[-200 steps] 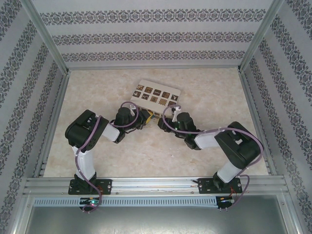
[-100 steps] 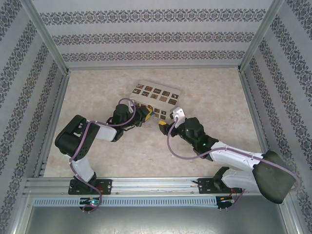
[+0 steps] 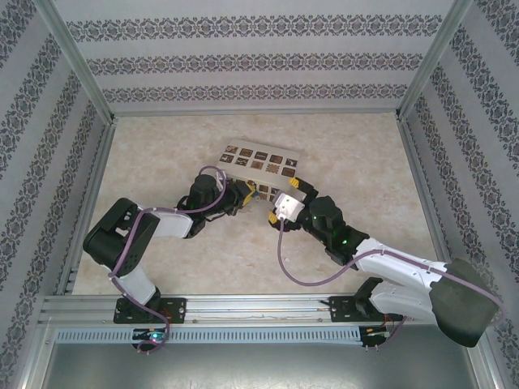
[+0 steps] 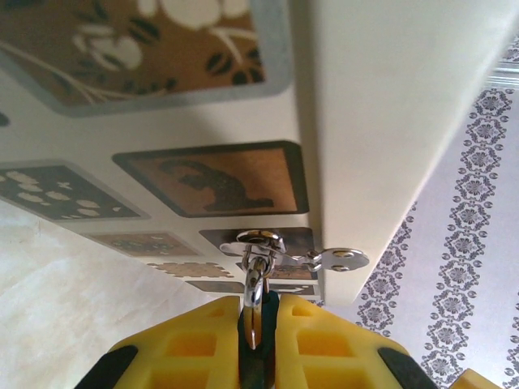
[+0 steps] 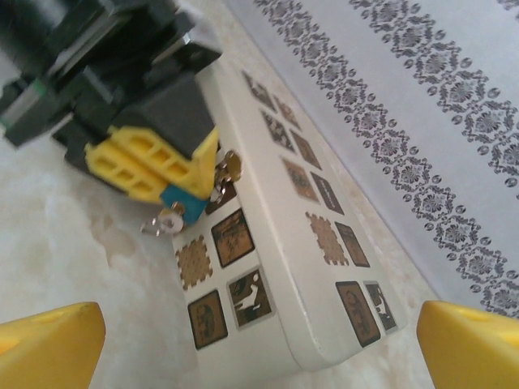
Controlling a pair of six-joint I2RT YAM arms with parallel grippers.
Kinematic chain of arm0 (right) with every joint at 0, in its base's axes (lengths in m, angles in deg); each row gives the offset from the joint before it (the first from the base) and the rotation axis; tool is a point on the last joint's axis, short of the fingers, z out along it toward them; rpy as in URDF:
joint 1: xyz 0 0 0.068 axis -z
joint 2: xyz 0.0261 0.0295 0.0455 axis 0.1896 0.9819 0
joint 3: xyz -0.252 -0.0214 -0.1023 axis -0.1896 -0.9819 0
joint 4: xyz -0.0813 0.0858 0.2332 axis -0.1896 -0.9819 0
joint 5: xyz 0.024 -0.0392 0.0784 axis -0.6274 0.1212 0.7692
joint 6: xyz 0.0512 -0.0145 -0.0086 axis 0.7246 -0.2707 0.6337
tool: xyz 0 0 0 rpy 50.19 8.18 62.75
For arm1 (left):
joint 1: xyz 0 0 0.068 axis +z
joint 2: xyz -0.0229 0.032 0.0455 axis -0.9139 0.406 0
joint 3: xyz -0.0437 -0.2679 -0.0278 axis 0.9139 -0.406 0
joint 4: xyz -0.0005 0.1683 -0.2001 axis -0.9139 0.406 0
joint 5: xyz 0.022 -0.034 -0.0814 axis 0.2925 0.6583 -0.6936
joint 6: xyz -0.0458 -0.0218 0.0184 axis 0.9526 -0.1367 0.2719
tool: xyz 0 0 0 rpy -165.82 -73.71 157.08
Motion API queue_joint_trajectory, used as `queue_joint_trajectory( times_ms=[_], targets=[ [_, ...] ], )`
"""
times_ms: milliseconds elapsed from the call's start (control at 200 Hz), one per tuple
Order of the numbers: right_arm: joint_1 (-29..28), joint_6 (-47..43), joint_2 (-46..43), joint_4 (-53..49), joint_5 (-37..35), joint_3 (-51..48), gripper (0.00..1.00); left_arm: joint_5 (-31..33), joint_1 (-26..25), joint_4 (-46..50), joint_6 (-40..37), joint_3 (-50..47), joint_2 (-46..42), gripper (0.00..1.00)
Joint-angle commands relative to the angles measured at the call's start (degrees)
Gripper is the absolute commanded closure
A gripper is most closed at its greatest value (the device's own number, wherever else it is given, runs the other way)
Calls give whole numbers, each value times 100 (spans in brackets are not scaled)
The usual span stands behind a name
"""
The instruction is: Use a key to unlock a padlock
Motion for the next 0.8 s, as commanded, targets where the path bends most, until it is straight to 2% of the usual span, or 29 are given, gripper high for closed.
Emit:
queue_joint_trajectory(
  times_ms=[0,150,330,560,794],
  targets=[
    [50,-1139,50,-377,111,112,6,-106,-115,3,57,-2,-273,88],
    [106,-1656,242,-712,211,296,14,-224,-115,87,89,31,-296,88],
    [156,-1861,579,-806,540,540,32,-335,-115,175,170,66,-313,88],
    [214,-1605,937,-587,1070,766,47,-393,-115,473,182,140,-409,88],
    [189,-1508,1351,-450,1297,912,51,-403,-116,447,292,102,-401,89]
  ],
)
